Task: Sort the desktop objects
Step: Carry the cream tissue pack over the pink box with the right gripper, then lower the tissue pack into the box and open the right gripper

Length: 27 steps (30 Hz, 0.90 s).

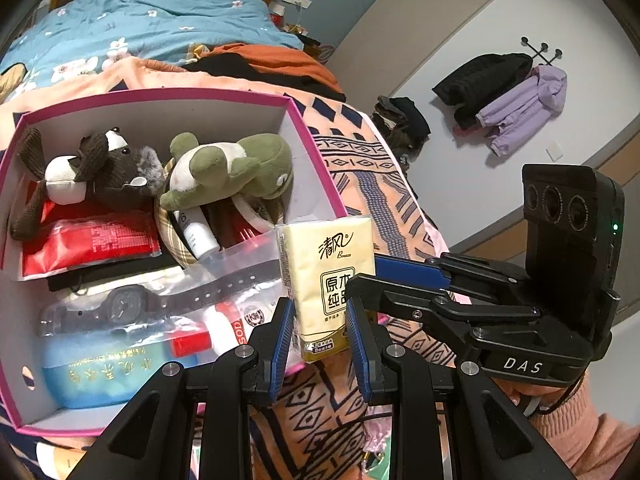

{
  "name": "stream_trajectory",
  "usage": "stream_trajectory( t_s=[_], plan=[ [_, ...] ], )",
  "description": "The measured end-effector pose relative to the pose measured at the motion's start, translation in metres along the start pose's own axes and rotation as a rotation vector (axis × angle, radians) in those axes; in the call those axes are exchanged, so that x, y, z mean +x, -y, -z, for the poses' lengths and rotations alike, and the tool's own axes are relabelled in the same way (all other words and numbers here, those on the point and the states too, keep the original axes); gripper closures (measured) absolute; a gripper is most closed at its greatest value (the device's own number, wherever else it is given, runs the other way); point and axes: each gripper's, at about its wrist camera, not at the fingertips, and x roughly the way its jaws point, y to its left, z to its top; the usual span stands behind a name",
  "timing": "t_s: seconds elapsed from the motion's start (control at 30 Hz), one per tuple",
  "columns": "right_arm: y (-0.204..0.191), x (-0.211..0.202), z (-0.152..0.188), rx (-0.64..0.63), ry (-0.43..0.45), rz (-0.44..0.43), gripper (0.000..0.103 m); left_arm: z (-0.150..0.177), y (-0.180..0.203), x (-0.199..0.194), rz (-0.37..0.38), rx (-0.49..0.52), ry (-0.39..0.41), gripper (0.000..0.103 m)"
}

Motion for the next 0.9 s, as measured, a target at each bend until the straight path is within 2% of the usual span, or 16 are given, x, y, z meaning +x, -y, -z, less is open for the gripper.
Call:
stream_trajectory(
  t_s=[0.53,0.9],
  plan=[
    [0.006,0.021,0.005,-0.025,-0.052,0.120,0.076,-0.003,-0.016,0.036,0.022,-0.037,-0.058,0.077],
    [0.013,0.006,0.011,0.046,0.011,0.107,0.073,-0.003,-0.024,0.064,0.009,-0.078,-0.093,0.077]
  ],
)
